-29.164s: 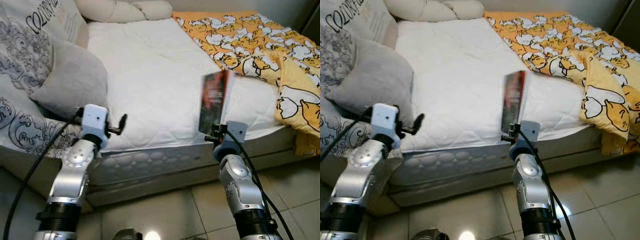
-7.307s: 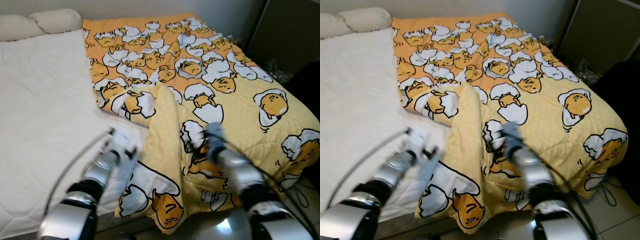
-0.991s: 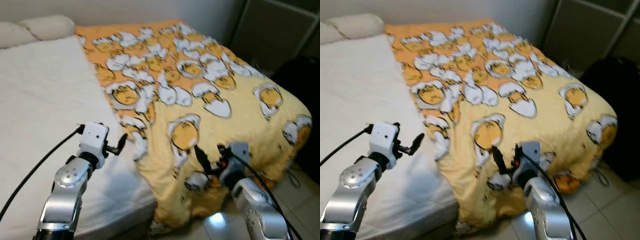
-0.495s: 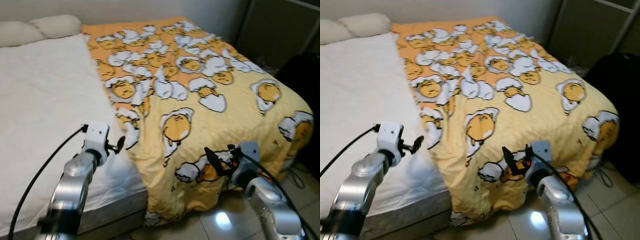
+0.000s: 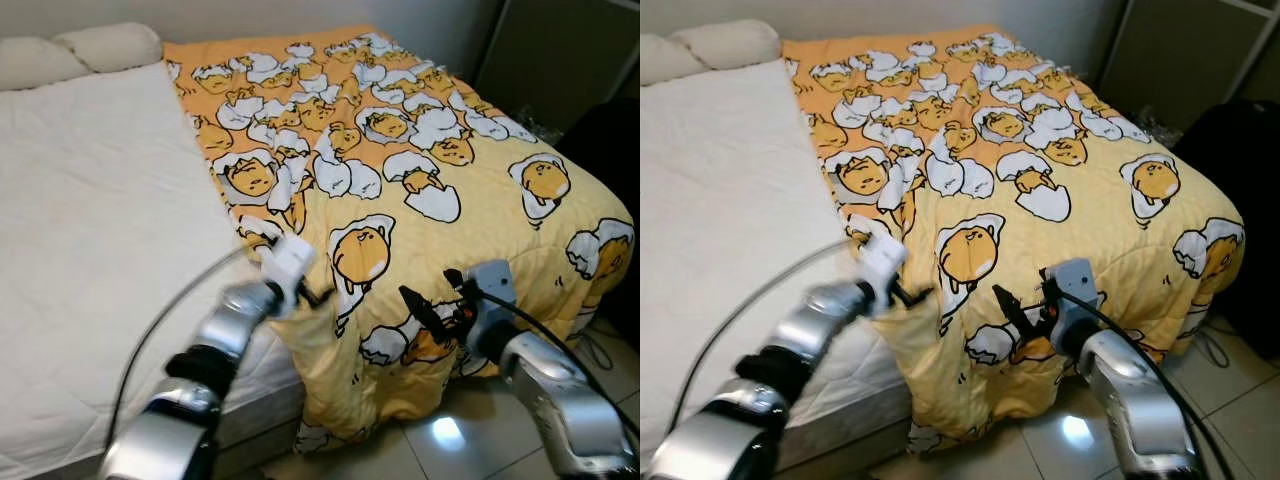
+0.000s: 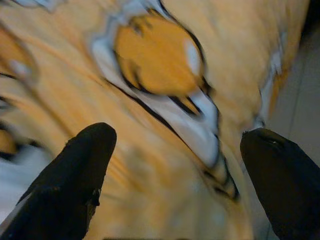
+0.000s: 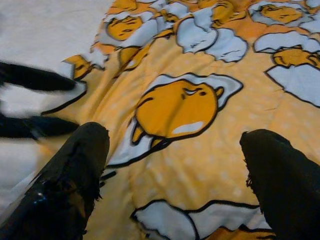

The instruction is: Clean up the room

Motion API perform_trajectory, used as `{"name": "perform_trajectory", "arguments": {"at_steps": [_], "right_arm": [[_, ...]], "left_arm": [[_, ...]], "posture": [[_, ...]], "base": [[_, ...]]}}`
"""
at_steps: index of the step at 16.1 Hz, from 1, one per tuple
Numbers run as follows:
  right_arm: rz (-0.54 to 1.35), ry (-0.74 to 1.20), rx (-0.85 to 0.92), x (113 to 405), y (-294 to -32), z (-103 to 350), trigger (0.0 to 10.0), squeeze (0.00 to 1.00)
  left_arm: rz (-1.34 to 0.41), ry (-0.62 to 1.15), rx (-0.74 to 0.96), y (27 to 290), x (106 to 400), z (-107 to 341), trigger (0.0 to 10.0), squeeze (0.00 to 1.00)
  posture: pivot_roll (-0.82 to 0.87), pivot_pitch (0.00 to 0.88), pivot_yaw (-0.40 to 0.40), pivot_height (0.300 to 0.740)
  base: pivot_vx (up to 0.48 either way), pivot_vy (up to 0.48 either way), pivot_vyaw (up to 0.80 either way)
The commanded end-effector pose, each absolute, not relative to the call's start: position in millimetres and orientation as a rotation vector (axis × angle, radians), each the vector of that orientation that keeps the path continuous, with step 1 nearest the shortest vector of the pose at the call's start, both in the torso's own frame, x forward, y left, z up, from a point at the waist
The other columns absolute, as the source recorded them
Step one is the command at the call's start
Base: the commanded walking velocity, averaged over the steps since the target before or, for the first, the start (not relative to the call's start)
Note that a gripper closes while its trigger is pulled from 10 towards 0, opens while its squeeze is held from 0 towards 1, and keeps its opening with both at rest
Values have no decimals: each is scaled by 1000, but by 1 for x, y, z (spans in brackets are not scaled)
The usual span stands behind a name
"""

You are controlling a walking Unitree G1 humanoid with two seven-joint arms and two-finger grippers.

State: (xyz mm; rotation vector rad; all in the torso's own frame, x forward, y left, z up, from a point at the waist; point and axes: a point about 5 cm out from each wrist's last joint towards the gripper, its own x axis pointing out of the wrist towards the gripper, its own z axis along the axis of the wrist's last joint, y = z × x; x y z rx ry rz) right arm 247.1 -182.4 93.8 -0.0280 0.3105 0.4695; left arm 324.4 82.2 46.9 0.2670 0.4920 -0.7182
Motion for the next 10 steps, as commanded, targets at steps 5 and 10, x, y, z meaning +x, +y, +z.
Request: {"name": "perform_trajectory", "arguments": {"at_steps": [5, 10], "right_arm": [[651, 364, -81, 215, -168, 117, 10000, 0], [693, 472, -126, 187, -174, 125, 10000, 0]], "left_arm": [[-525, 593, 575, 93, 303, 2, 10000, 0], [-571, 837, 627, 125, 253, -46, 10000, 0]], "posture": [[-250, 63, 2, 740], [-301, 88, -47, 740]], "base": [[0, 0, 0], [0, 0, 0]]}}
